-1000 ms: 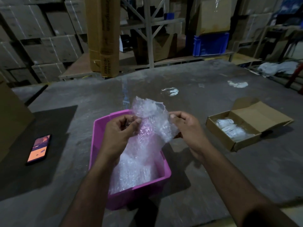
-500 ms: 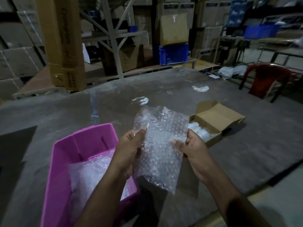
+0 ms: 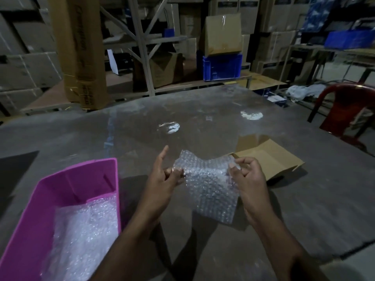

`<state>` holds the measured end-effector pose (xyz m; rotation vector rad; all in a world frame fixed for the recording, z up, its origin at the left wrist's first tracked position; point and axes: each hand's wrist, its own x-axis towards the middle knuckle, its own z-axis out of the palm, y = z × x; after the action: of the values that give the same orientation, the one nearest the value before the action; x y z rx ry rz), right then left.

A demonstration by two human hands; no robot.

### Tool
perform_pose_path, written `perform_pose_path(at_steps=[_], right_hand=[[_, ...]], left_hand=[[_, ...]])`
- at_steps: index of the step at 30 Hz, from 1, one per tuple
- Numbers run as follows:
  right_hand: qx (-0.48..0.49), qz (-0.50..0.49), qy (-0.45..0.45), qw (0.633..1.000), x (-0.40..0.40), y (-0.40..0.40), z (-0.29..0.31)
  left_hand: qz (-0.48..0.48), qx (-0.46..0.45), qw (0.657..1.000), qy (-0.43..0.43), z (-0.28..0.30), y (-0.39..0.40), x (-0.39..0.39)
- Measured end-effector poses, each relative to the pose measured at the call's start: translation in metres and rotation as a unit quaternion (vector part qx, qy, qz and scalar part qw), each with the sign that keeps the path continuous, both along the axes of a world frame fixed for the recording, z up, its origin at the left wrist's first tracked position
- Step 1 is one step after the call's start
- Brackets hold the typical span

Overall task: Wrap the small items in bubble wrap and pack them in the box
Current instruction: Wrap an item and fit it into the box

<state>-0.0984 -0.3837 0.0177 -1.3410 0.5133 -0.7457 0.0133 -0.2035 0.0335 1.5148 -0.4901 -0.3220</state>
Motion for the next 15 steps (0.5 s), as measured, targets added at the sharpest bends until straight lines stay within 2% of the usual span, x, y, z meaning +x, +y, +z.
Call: perform_pose_path(at_steps=[4, 8, 11, 15], right_hand=[[-0.028, 0.111, -0.010, 0.993, -0.001, -0.037, 0.001], [-0.091, 0.195, 0.033, 0.976, 0.001, -0.070, 0.000], [-0.156, 0.183, 0.067, 0.968, 0.003, -0.089, 0.005], [-0.277, 0.154, 0.100, 0.943, 0.009, -0.111, 0.005]], left_hand=[[-0.009, -0.004, 1.000, -0.003, 0.001, -0.024, 0.002], [-0.004, 0.000, 1.000, 0.000, 0.001, -0.041, 0.001], [0.002, 0.033, 0.999, -0.027, 0.000, -0.051, 0.002], [0.073, 0.107, 0.983, -0.128, -0.002, -0.068, -0.002]])
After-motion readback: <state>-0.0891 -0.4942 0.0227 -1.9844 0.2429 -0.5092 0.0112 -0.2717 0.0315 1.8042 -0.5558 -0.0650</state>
